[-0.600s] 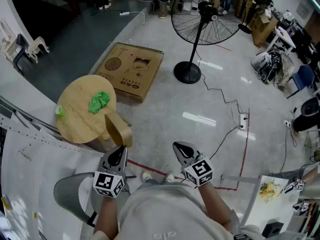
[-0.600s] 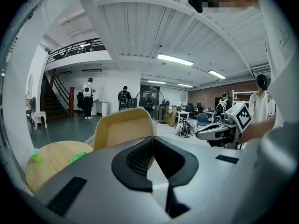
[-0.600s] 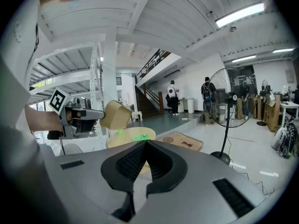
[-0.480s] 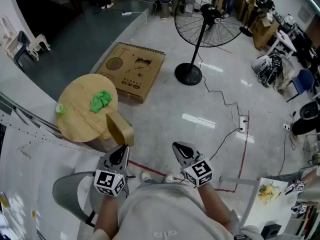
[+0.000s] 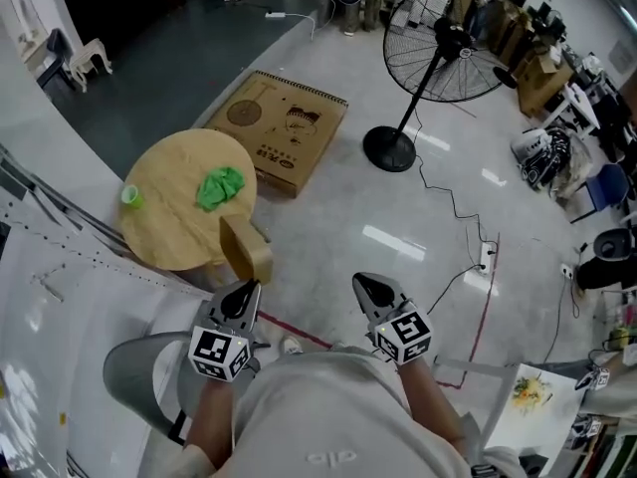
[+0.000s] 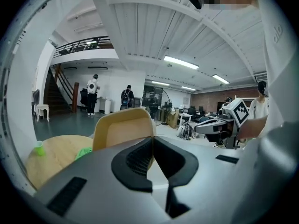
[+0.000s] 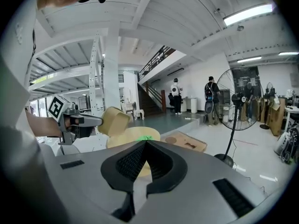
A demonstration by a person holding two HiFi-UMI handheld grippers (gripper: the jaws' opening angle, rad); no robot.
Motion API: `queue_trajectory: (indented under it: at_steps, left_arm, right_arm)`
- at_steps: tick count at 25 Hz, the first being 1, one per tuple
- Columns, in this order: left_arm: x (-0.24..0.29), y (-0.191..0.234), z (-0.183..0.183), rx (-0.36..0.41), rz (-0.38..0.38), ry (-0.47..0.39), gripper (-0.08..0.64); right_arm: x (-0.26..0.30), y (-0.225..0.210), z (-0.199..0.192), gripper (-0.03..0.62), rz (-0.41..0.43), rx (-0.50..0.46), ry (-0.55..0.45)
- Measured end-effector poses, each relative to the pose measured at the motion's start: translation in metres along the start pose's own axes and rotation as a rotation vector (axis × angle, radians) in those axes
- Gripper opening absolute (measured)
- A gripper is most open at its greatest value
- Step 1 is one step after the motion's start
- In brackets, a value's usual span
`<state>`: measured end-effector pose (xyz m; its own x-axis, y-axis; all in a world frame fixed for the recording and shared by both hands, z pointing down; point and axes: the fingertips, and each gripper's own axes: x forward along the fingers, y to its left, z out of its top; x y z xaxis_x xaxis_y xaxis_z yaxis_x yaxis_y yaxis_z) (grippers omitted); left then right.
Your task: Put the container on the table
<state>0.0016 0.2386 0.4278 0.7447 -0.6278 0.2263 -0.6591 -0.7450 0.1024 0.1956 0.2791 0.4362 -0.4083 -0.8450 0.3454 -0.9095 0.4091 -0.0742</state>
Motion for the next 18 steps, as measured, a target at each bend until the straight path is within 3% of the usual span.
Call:
queue_trajectory:
  at_steps: [7, 13, 18]
  left_arm:
    - [-0.003, 0.059, -0.029, -0.03, 0.022, 0.033, 0.025]
    - [0.014, 0.107, -0.047, -0.065, 0.074, 0.066, 0.025]
    - [0.049, 0.147, -0.044, -0.079, 0.139, 0.114, 0.025]
  right_arm:
    - [0.049, 0.012, -0.01, 0.025, -0.009, 0.016, 0.049]
    - [0.112, 0.006, -0.008, 0.026, 0.049, 0.011, 0.07]
    - [0.167, -0.024, 0.006, 0.025, 0.116, 0.02, 0.084]
